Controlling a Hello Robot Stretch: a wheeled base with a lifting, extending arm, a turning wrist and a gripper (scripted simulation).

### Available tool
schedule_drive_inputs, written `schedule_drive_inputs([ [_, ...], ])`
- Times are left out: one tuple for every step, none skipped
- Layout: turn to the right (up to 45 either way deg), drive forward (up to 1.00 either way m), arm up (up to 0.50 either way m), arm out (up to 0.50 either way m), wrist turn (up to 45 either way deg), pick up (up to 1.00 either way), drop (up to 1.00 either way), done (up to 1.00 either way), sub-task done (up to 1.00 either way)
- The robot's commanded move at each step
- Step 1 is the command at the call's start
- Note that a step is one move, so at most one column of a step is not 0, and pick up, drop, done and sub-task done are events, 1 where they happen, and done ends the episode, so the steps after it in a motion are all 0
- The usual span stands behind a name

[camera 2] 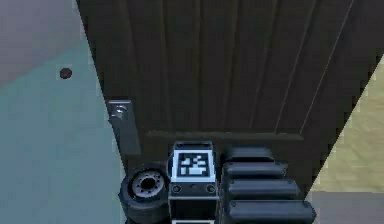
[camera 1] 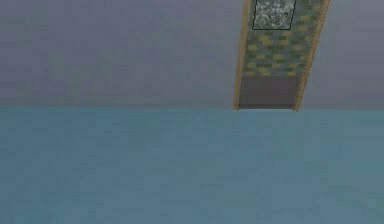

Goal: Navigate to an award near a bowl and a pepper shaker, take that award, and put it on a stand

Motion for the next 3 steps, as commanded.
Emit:
schedule_drive_inputs([
  [0.0,0.50,0.00,0.00,0.0,0.00,0.00,0.00,0.00],
  [42.0,0.00,0.00,0.00,0.0,0.00,0.00,0.00,0.00],
  [0.0,0.50,0.00,0.00,0.0,0.00,0.00,0.00,0.00],
])
